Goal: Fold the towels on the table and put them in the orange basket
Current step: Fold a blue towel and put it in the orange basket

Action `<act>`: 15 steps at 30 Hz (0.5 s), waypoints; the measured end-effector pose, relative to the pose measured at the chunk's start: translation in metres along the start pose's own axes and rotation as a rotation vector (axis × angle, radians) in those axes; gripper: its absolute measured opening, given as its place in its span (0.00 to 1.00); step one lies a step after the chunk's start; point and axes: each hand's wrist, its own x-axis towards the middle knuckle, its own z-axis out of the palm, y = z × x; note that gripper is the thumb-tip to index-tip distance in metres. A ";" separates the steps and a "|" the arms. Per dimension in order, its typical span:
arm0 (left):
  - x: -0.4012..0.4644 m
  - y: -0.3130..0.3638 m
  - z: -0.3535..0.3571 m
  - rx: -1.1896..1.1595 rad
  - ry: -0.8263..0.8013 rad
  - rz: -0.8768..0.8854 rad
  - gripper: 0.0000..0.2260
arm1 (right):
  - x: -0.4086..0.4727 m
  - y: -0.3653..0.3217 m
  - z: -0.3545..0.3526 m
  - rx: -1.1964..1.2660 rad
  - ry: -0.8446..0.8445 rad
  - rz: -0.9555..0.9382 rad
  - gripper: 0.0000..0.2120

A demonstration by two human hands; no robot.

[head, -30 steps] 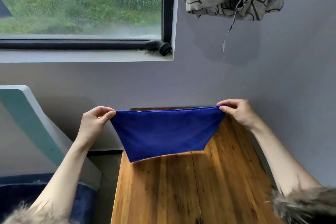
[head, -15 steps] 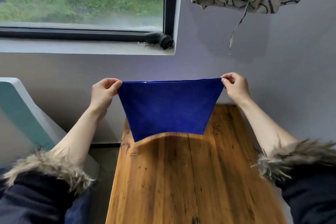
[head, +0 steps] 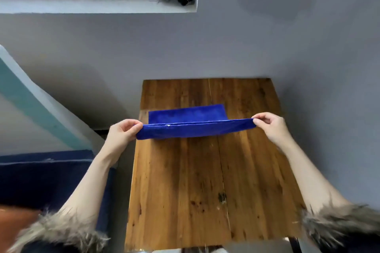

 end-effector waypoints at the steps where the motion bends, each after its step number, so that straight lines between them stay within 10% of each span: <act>1: -0.009 -0.017 0.001 0.008 -0.030 -0.055 0.04 | -0.010 0.014 0.002 -0.041 -0.039 0.040 0.05; 15: -0.058 -0.086 0.018 0.128 -0.048 -0.282 0.06 | -0.049 0.075 0.024 -0.025 -0.174 0.352 0.03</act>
